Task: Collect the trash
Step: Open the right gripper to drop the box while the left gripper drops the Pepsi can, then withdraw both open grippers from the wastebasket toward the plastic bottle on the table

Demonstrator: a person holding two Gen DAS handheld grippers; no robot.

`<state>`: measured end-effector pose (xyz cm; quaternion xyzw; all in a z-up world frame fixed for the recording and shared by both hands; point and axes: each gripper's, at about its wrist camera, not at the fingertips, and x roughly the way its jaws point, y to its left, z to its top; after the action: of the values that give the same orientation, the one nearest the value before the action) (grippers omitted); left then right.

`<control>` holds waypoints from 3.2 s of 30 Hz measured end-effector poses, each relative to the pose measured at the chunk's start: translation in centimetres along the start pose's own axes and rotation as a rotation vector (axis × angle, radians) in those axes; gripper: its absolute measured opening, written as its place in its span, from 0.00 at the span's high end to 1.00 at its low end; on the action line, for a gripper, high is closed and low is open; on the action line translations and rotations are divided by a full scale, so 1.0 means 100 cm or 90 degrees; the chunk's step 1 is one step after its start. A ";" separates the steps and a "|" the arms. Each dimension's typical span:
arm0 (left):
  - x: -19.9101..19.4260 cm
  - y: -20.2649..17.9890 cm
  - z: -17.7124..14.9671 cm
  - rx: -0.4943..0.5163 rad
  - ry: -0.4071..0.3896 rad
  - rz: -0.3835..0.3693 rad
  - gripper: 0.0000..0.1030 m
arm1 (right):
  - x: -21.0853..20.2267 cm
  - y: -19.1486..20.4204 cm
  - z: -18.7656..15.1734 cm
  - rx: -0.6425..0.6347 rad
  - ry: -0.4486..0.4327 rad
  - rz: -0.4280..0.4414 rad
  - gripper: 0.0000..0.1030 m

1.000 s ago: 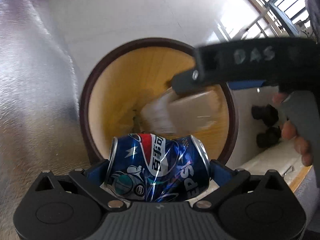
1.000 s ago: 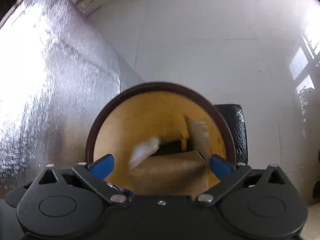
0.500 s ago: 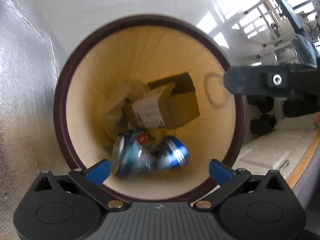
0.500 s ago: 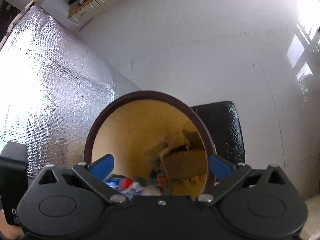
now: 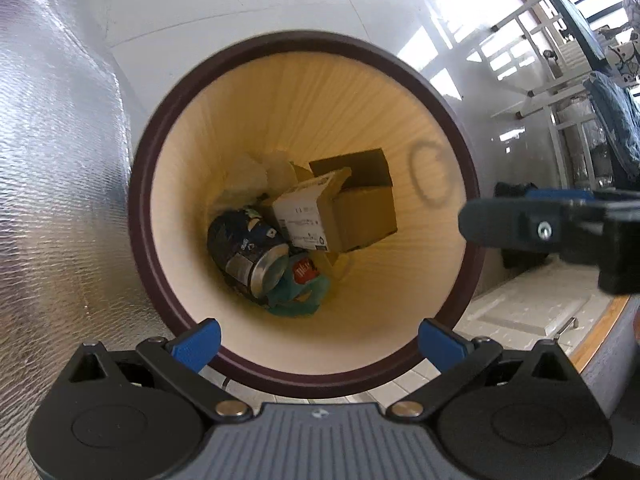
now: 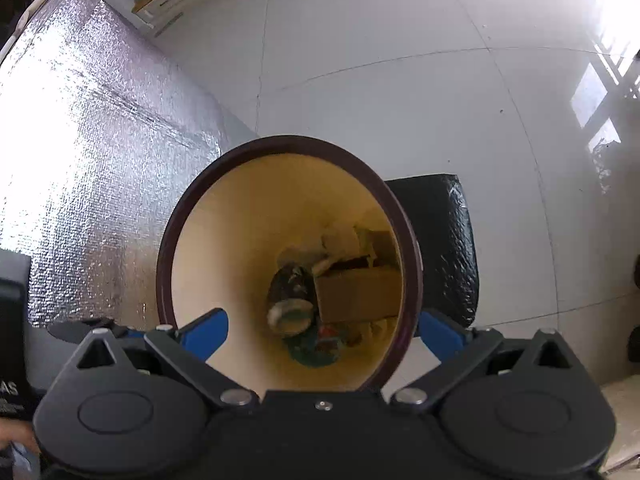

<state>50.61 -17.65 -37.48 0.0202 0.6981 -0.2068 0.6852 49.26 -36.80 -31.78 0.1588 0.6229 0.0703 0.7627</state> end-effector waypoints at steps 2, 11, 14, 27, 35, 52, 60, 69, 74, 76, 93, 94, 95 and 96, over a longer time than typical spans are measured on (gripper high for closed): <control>-0.008 0.000 -0.001 -0.003 -0.009 0.001 0.00 | -0.003 0.001 -0.003 -0.007 -0.002 -0.003 0.00; -0.034 0.001 -0.014 -0.013 -0.049 0.005 0.00 | -0.031 0.010 -0.017 -0.030 -0.030 -0.012 0.00; -0.047 -0.002 -0.022 -0.013 -0.067 0.011 0.00 | -0.042 0.010 -0.025 -0.037 -0.043 -0.019 0.00; -0.100 -0.005 -0.063 -0.041 -0.160 0.025 0.00 | -0.098 0.017 -0.062 -0.064 -0.118 -0.032 0.00; -0.134 -0.013 -0.099 -0.049 -0.231 0.046 0.00 | -0.123 0.022 -0.095 -0.079 -0.160 -0.043 0.00; -0.188 -0.040 -0.179 -0.024 -0.362 0.053 0.00 | -0.178 0.044 -0.161 -0.115 -0.279 -0.068 0.00; -0.217 -0.042 -0.213 -0.009 -0.424 0.061 0.00 | -0.205 0.061 -0.187 -0.134 -0.333 -0.070 0.00; -0.252 -0.034 -0.253 -0.008 -0.489 0.064 0.00 | -0.233 0.097 -0.213 -0.170 -0.382 -0.062 0.00; -0.278 -0.016 -0.274 -0.027 -0.524 0.077 0.00 | -0.245 0.127 -0.223 -0.200 -0.409 -0.049 0.00; -0.287 -0.007 -0.284 -0.034 -0.538 0.081 0.00 | -0.247 0.139 -0.224 -0.211 -0.417 -0.041 0.00; -0.348 0.111 -0.331 -0.095 -0.614 0.162 0.00 | -0.228 0.263 -0.217 -0.314 -0.459 0.045 0.00; -0.351 0.118 -0.332 -0.096 -0.618 0.166 0.00 | -0.226 0.270 -0.215 -0.321 -0.459 0.050 0.00; -0.353 0.128 -0.332 -0.095 -0.623 0.172 0.00 | -0.224 0.276 -0.214 -0.326 -0.459 0.053 0.00; -0.354 0.137 -0.331 -0.093 -0.625 0.175 0.00 | -0.221 0.283 -0.212 -0.334 -0.458 0.056 0.00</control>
<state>25.64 14.33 -7.67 -0.0357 0.2976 -0.0509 0.9527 26.49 -13.61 -5.63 0.0004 0.2717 0.1989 0.9416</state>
